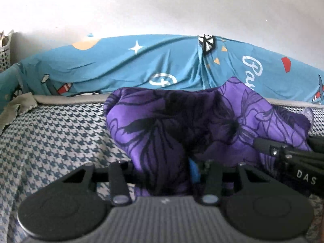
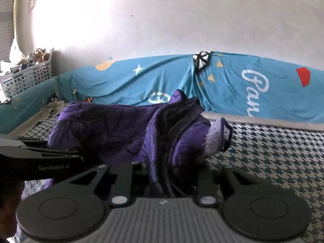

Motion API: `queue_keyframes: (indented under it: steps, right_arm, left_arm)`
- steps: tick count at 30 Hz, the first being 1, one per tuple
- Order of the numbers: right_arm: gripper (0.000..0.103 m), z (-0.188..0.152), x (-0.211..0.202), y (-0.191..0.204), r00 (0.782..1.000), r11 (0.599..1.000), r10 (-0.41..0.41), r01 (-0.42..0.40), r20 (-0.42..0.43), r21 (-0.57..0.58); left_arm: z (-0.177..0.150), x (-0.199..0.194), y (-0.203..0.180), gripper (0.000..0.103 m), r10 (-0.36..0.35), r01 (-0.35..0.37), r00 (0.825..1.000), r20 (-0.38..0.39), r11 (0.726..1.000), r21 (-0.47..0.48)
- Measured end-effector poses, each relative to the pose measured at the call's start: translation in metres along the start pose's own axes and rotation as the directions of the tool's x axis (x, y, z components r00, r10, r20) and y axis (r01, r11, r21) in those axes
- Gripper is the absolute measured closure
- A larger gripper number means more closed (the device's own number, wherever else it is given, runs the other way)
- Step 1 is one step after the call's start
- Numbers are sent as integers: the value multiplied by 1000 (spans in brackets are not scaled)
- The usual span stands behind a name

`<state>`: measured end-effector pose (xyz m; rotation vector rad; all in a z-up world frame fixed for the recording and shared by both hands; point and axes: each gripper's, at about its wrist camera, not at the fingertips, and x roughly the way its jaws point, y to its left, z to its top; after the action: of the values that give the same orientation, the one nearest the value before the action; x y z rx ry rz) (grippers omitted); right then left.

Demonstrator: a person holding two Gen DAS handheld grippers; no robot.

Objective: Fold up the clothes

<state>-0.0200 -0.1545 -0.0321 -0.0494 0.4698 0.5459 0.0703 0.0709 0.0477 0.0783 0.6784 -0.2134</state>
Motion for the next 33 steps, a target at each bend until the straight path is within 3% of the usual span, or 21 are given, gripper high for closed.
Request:
queue_keyframes:
  steps: [18, 33]
  right_arm:
    - [78, 18, -14, 61, 998, 993, 14, -7, 63, -116]
    - [78, 25, -23, 99, 998, 988, 29, -18, 64, -156]
  left_arm:
    - [2, -44, 43, 60, 56, -49, 997, 62, 993, -106]
    - [-7, -73, 67, 60, 91, -75, 992, 90, 983, -167]
